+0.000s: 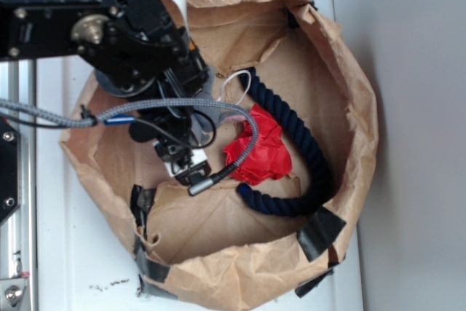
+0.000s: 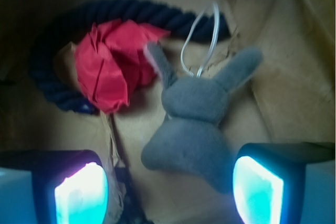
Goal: Grab the gray animal.
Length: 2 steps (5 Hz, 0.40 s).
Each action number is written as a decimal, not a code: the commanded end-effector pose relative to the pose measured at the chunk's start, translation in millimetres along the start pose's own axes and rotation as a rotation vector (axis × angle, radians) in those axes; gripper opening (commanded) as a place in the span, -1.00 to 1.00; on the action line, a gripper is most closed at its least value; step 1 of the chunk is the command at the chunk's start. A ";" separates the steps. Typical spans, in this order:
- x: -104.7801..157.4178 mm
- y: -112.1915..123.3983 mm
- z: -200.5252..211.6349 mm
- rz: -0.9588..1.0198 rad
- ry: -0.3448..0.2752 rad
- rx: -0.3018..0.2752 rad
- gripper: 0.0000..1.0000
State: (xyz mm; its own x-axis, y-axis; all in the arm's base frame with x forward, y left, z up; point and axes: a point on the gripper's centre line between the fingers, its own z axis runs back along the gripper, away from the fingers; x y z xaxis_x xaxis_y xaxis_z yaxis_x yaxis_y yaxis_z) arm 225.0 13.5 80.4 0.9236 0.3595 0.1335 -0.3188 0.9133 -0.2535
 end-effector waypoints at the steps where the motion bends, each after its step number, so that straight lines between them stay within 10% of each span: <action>1: 27.1 21.0 -14.6 0.045 0.000 0.055 1.00; 2: 35.4 17.3 -20.7 0.050 -0.002 0.068 1.00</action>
State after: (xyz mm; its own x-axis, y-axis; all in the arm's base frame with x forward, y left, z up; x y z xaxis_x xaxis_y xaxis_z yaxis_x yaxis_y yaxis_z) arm 250.4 34.4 49.8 0.9089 0.4088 0.0817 -0.3892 0.9023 -0.1852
